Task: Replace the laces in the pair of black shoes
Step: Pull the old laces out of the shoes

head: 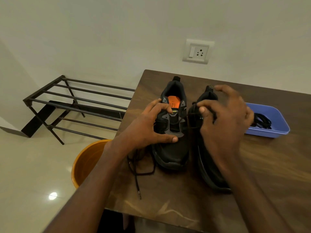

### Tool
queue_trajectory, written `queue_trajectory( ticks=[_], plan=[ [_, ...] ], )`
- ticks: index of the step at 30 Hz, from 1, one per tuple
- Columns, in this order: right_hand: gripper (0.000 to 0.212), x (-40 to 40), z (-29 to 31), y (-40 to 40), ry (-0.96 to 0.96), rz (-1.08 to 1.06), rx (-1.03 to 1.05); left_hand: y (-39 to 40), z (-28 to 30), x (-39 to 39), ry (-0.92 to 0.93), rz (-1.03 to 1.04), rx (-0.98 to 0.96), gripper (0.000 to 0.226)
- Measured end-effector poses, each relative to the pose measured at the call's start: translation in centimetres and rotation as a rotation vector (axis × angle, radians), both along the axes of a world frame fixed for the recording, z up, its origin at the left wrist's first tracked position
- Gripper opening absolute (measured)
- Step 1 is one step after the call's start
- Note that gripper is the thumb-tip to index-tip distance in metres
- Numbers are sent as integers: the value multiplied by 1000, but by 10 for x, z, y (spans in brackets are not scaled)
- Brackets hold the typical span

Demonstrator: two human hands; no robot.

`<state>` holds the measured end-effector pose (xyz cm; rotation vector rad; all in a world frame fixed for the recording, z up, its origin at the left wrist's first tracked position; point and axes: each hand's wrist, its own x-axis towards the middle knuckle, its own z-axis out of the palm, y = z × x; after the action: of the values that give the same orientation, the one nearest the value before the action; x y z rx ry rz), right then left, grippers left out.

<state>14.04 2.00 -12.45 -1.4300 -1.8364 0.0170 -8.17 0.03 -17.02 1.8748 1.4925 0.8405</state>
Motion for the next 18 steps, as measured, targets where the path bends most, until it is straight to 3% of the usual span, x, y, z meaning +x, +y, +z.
queue_trajectory(
  ticks=[3, 5, 8, 11, 15, 18],
  plan=[
    [25, -22, -15, -9, -252, 160, -149, -1, 0, 1, 5, -2, 25, 77],
    [29, -31, -18, -10, -297, 198, -227, -1, -1, 1, 9, 0, 38, 78],
    [15, -30, -16, -6, -322, 198, -247, -1, -1, 1, 20, 3, 31, 77],
    [10, -28, -20, -7, -202, 144, -163, -1, 0, 1, 22, -3, 28, 77],
    [13, -15, -16, -11, 161, -122, 18, -1, 2, 0, 9, -10, 22, 77],
    [41, -14, -12, -11, -19, -123, 14, -1, 1, 0, 10, -3, 2, 78]
  ],
)
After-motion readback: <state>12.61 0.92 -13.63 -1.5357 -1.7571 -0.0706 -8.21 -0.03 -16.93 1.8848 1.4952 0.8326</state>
